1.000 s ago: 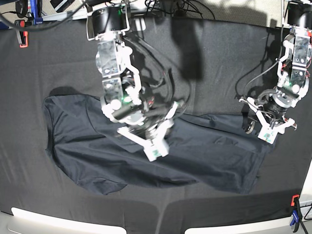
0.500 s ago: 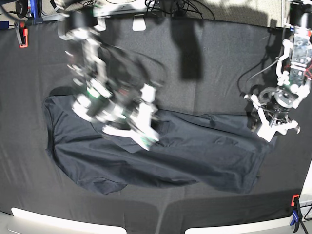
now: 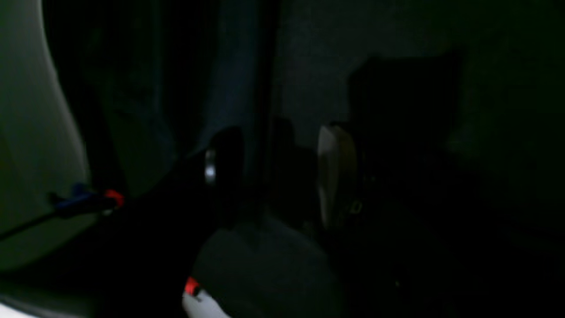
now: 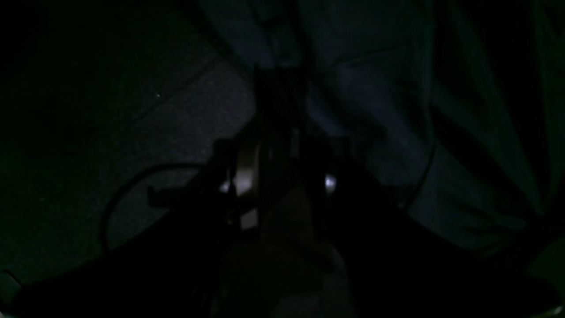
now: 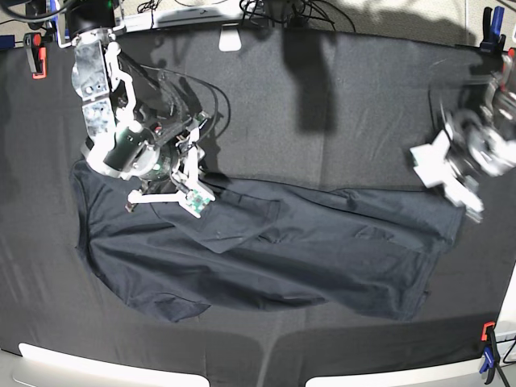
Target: Layout the t-shirt on the table in an organized manner, then fold the t-shirt properly
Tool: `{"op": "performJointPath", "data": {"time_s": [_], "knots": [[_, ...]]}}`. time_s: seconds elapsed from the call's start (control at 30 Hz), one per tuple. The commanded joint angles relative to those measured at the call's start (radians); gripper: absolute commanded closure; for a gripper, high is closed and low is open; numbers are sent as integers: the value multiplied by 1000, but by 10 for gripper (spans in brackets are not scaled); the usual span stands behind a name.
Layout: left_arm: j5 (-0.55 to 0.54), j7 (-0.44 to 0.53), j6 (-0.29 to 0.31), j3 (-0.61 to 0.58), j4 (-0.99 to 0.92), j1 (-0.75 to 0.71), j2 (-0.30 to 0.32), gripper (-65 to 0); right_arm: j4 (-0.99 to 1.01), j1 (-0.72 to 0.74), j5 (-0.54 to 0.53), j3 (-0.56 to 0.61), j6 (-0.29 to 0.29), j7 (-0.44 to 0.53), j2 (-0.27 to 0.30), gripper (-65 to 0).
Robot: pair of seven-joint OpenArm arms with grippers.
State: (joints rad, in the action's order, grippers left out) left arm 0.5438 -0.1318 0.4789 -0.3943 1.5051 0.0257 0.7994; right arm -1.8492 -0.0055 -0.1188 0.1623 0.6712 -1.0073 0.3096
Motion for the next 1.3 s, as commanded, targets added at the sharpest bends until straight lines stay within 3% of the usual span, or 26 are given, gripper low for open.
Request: {"op": "performJointPath", "data": {"time_s": [0.0, 0.33, 0.53, 0.93, 1.07, 1.2, 1.27], "knots": [[5, 3, -34, 7, -2, 45, 24, -254, -21, 15, -1, -11, 2, 11, 3, -171], [13, 126, -31, -9, -198, 129, 24, -254, -22, -36, -13, -121, 2, 1, 4, -171], [16, 126, -31, -20, -200, 130, 24, -254, -22, -37, -71, -177, 2, -1, 3, -171], [13, 118, -34, -20, -325, 206, -42, -249, -23, -37, -73, -193, 2, -21, 4, -171], [14, 118, -34, -20, -357, 217, -39, -248, -23, -37, -73, -193, 2, -22, 4, -171], [14, 119, -34, -20, -401, 227, -41, -161, -23, -37, -103, -193, 2, -23, 6, -171], [13, 118, -34, -20, -412, 227, -40, -149, -27, -37, -103, -193, 2, -23, 6, -171]]}}
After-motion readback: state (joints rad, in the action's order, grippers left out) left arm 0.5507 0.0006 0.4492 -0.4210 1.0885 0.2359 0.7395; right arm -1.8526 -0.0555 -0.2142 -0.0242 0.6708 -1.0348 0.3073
